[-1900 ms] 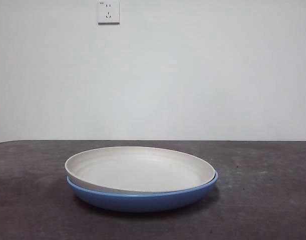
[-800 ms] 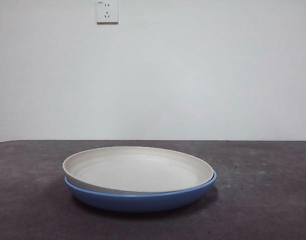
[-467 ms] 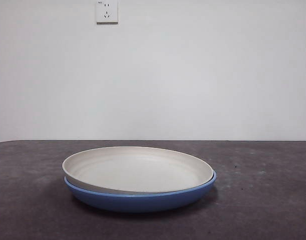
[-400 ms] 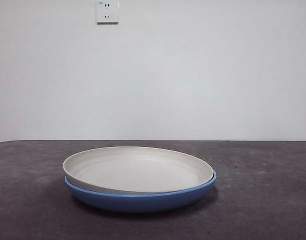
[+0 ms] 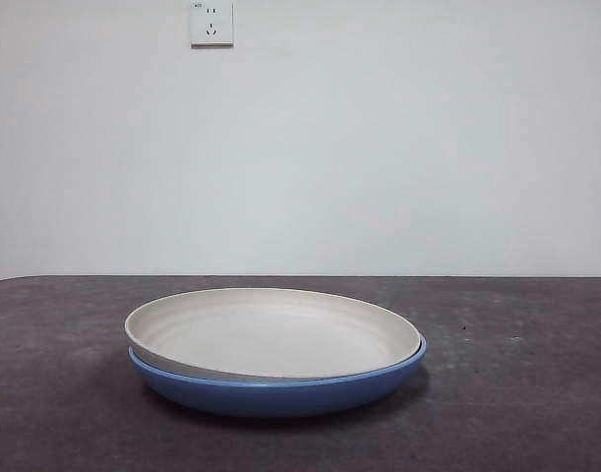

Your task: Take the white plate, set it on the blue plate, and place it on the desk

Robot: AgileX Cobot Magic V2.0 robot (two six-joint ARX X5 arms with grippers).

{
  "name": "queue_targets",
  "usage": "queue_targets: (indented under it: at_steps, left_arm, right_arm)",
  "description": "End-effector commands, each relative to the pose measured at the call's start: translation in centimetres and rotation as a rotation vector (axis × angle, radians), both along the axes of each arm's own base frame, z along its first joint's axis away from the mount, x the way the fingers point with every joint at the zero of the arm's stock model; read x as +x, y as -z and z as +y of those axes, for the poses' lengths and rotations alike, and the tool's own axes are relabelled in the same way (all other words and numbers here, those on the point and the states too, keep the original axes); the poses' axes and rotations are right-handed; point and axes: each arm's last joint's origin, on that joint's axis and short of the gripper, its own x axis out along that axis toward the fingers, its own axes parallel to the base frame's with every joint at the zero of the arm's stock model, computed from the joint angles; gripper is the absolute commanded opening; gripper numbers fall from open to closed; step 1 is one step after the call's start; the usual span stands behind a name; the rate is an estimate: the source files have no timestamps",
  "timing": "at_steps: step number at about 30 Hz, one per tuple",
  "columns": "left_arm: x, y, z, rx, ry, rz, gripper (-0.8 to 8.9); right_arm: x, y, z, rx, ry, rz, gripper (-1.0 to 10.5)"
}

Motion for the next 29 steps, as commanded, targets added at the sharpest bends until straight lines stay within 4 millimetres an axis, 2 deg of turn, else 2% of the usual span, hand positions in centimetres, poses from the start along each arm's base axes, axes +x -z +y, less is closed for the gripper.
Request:
queue_targets:
  at_steps: [1,12,17,21,25,29]
  left_arm:
    - [0.1,0.7,0.0,0.013,-0.002,0.025,0.28]
    - [0.1,0.7,0.0,0.013,-0.002,0.025,0.28]
    - [0.1,0.7,0.0,0.013,-0.002,0.025,0.28]
    - [0.1,0.7,0.0,0.013,-0.002,0.025,0.28]
    - [0.1,0.7,0.0,0.013,-0.002,0.025,0.28]
    - [0.1,0.7,0.0,0.012,-0.002,0.025,0.28]
  right_arm:
    - [0.0,-0.5,0.0,0.011,-0.008,-0.018,0.3]
    - [0.0,-0.5,0.0,0.012,-0.007,-0.020,0.3]
    - [0.7,0.4,-0.1,-0.005,0.070,-0.037,0.3]
    - [2.3,3.2,-0.8,-0.020,0.225,-0.219,0.3]
    - [3.8,8.2,-1.8,0.008,0.417,-0.414,0.3]
    - [4.5,13.1,-2.8,-0.028,0.532,-0.520,0.3]
